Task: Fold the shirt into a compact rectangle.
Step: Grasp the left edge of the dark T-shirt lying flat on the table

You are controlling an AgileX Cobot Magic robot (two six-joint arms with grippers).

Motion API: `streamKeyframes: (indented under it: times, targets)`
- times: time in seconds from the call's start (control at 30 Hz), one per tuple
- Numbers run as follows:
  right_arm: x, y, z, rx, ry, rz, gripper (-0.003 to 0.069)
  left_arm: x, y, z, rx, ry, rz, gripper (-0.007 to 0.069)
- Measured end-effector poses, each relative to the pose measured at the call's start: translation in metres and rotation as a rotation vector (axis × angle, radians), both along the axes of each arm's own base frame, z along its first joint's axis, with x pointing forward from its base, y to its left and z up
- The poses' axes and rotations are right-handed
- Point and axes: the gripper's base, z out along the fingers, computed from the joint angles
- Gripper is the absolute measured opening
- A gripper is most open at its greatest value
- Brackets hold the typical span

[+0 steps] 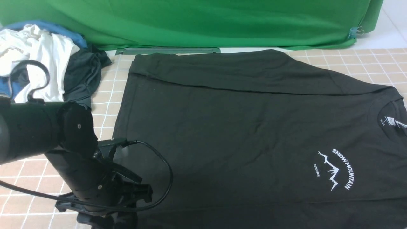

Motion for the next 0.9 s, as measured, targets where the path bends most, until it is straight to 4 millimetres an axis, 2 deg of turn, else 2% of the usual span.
streamKeyframes:
  times: [0.13,0.37,0.73,0.9]
  targets:
    - [0.000,0.000,0.000,-0.002,-0.002,0.002,0.0092,0.001,0.004,-0.001,0.050,-0.004,0.020,0.0342]
    - [0.000,0.000,0.000,-0.003,-0.007,0.003,0.0097,-0.001,-0.006,0.000,-0.064,0.018,0.002,0.0342]
    - [0.000,0.000,0.000,-0.003,-0.007,0.003,0.0109,-0.001,-0.004,-0.001,-0.045,0.011,-0.033,0.0342]
    - [0.000,0.000,0.000,-0.003,-0.007,0.004,0.0115,0.000,-0.005,-0.008,-0.036,0.039,-0.033,0.0342]
